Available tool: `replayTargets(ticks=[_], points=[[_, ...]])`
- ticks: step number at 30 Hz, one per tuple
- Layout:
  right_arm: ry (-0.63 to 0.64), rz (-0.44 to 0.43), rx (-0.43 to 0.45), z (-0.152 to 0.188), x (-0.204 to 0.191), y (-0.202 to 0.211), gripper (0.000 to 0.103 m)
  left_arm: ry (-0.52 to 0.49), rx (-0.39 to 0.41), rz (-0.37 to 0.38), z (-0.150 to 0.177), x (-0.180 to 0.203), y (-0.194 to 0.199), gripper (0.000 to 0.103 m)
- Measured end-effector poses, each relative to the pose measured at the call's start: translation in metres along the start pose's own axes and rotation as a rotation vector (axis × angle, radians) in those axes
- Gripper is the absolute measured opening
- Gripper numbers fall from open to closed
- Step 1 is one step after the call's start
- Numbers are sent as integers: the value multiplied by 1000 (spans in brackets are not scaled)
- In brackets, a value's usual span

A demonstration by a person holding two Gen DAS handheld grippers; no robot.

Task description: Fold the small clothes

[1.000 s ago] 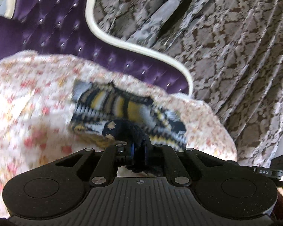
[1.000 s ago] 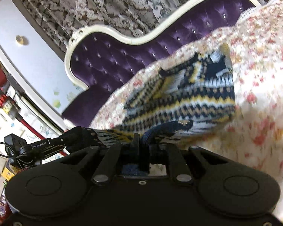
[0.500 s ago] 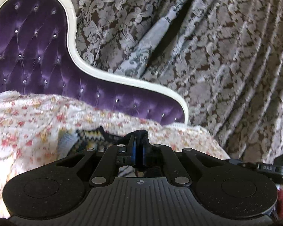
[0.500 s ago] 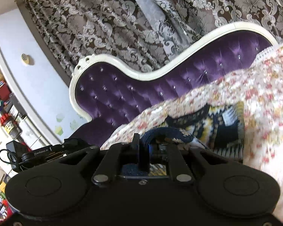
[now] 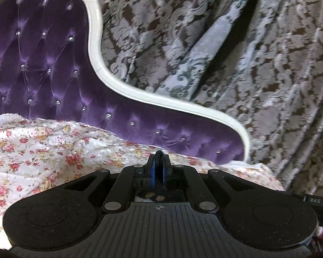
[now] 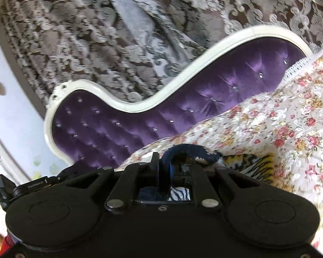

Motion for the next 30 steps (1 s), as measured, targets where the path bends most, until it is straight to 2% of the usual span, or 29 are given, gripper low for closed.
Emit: replayTargets(ticks=[7, 13, 19, 23, 25, 26, 27, 30], points=[[-14, 70, -65, 10, 47, -54, 18, -2, -55, -76, 18, -21, -59, 6], [-41, 122, -113, 20, 77, -81, 18, 23, -89, -138, 33, -42, -95, 6], [-57, 136, -133, 26, 86, -94, 18, -3, -119, -201, 42, -61, -112, 6], [-82, 153, -143, 31, 95, -98, 18, 5, -131, -214, 42, -72, -114, 8], [-83, 159, -148, 32, 97, -99, 18, -3, -146, -214, 43, -72, -112, 18], [-77, 162, -150, 32, 97, -100, 18, -14, -151, -207, 44, -70, -110, 30], [-73, 163, -151, 32, 96, -100, 18, -37, -158, -194, 45, -64, -108, 38], [-68, 166, -149, 32, 95, -100, 18, -152, -205, -183, 53, -45, -109, 47]])
Point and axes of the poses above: each gripper's, at about its wrist camera, not at the fingertips, and y roughly against the way its jaws point, x to its right, z to its underside, the point moved 10 cm from there along -y, roughly the way its jaws point, and after that the axes turned 3 degrees about -y, right-handed, at the moved point
